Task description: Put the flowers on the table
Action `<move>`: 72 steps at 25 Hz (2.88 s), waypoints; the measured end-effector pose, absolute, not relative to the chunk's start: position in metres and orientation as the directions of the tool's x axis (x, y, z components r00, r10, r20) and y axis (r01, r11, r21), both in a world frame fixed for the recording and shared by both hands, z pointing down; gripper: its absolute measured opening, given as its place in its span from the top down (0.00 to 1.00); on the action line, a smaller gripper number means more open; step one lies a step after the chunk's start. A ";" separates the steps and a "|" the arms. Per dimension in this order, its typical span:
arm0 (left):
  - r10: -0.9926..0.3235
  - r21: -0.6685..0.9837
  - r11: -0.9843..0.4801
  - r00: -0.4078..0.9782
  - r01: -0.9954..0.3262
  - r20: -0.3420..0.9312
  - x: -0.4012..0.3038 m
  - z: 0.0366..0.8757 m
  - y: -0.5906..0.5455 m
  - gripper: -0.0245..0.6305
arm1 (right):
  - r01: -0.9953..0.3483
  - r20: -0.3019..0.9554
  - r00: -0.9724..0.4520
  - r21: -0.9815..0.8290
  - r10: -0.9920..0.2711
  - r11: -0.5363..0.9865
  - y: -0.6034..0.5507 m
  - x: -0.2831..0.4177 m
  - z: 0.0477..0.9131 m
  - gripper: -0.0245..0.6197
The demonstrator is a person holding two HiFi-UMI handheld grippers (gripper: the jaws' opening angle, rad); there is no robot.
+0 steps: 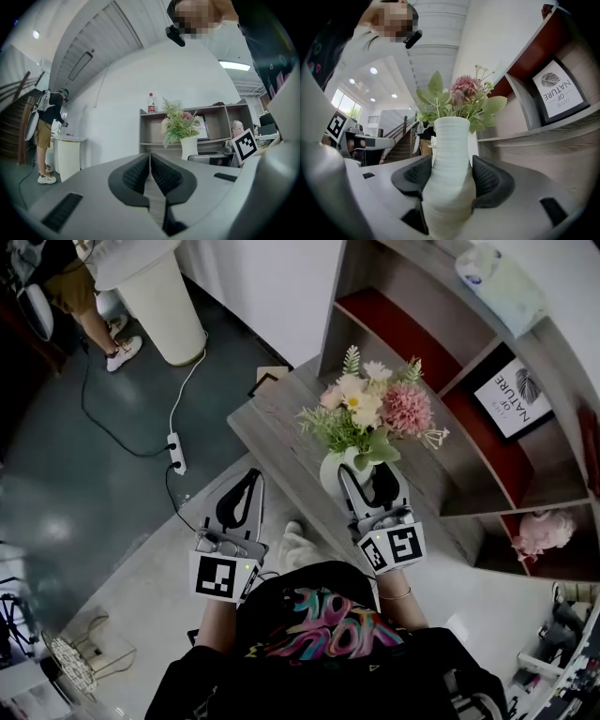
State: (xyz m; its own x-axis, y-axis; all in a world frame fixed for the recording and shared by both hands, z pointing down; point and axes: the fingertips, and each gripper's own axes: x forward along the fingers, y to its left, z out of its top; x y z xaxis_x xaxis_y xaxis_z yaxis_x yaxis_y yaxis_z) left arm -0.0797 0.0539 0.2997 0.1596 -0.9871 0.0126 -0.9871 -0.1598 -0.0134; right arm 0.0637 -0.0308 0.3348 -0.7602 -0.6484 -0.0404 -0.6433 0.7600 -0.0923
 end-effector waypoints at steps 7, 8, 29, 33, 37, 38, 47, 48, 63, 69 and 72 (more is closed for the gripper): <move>-0.977 0.015 -0.211 0.211 -0.977 0.035 -0.082 0.302 0.001 0.91 | -0.660 -0.016 -0.746 -0.109 -0.665 0.743 -0.068 0.055 0.341 0.52; -0.974 0.009 -0.221 0.221 -0.975 0.041 -0.082 0.301 -0.001 0.91 | -0.660 -0.012 -0.747 -0.113 -0.665 0.743 -0.068 0.055 0.341 0.52; -0.898 0.007 -0.440 0.440 -0.898 -0.004 -0.078 0.289 -0.046 0.91 | -0.758 -0.018 -0.650 -0.050 -0.760 0.650 -0.077 0.043 0.331 0.52; -0.862 0.002 -0.507 0.507 -0.862 0.010 -0.076 0.291 -0.055 0.91 | -0.794 -0.024 -0.606 -0.035 -0.795 0.606 -0.081 0.043 0.323 0.52; -0.838 0.034 -0.546 0.546 -0.837 -0.004 -0.074 0.288 -0.065 0.91 | -0.820 -0.017 -0.572 -0.022 -0.820 0.572 -0.086 0.046 0.320 0.52; -0.830 0.033 -0.558 0.558 -0.829 0.002 -0.074 0.290 -0.067 0.91 | -0.825 -0.013 -0.565 -0.022 -0.825 0.565 -0.087 0.047 0.320 0.52; -0.790 0.042 -0.610 0.612 -0.791 0.033 -0.078 0.304 -0.077 0.91 | -0.853 0.005 -0.522 -0.022 -0.853 0.521 -0.097 0.047 0.325 0.52; -0.788 0.045 -0.613 0.614 -0.789 0.035 -0.078 0.306 -0.079 0.91 | -0.855 0.007 -0.519 -0.022 -0.855 0.519 -0.098 0.046 0.327 0.52; -0.776 0.092 -0.618 0.624 -0.781 0.091 -0.072 0.348 -0.086 0.91 | -0.874 0.045 -0.486 -0.063 -0.873 0.483 -0.111 0.050 0.364 0.52; -0.777 0.102 -0.610 0.619 -0.786 0.115 -0.071 0.366 -0.097 0.91 | -0.884 0.041 -0.465 -0.087 -0.885 0.460 -0.127 0.054 0.386 0.52; -0.782 0.120 -0.598 0.610 -0.792 0.128 -0.072 0.377 -0.101 0.91 | -0.885 0.082 -0.465 -0.086 -0.882 0.458 -0.129 0.055 0.407 0.52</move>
